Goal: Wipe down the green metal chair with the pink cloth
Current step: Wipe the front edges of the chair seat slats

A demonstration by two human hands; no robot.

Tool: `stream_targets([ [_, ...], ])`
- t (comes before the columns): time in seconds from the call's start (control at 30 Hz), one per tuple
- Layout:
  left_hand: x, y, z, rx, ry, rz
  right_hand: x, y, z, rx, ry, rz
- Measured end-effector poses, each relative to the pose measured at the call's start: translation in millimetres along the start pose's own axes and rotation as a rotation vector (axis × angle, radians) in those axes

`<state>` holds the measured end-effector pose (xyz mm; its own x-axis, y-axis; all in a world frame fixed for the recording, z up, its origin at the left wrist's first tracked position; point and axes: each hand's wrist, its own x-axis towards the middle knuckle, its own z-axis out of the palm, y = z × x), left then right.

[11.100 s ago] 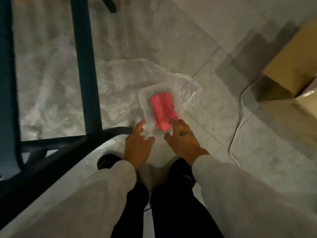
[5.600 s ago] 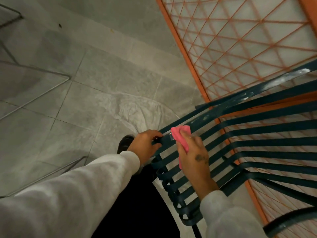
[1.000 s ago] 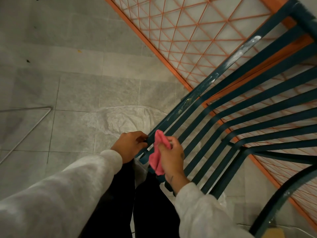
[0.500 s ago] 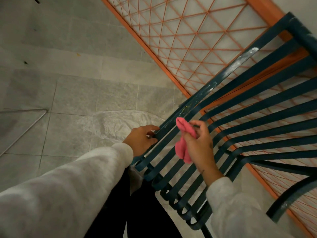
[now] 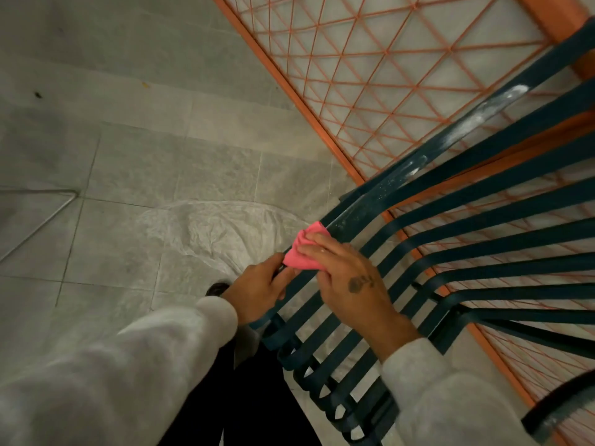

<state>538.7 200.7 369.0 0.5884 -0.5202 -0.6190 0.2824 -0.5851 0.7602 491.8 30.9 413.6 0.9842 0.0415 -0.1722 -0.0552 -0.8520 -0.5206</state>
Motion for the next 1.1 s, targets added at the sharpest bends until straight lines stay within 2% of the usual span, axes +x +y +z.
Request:
stream_targets([
  [0.1, 4, -5, 4, 0.068, 0.089, 0.069, 15, 18, -6, -0.112, -0.013, 0.049],
  [0.2, 7, -2, 2, 0.063, 0.051, 0.045, 25, 17, -4, -0.106, 0.035, 0.127],
  [0.37, 10, -5, 7, 0.162, 0.096, 0.099, 4, 5, 10, 0.029, -0.172, -0.057],
  [0.47, 14, -9, 8, 0.241, 0.145, 0.042, 14, 21, -4, -0.04, -0.114, -0.079],
  [0.6, 16, -9, 9, 0.239, 0.132, 0.05, 34, 24, -15, -0.144, -0.047, 0.063],
  [0.77, 19, -14, 12, 0.278, 0.133, 0.095, 21, -7, 17, 0.066, -0.097, 0.018],
  [0.87, 19, -15, 13, 0.25, 0.143, 0.064, 20, 5, 4, 0.027, -0.171, -0.048],
  [0.93, 19, -16, 11, 0.24, 0.137, 0.04, 34, 10, -15, -0.003, -0.234, 0.03],
  [1.03, 18, -14, 10, 0.218, 0.122, 0.025, 68, 1, -22, -0.065, -0.387, 0.245],
  [1.1, 18, -14, 10, 0.222, 0.127, 0.028, 77, -25, -12, -0.283, -0.455, 0.298],
])
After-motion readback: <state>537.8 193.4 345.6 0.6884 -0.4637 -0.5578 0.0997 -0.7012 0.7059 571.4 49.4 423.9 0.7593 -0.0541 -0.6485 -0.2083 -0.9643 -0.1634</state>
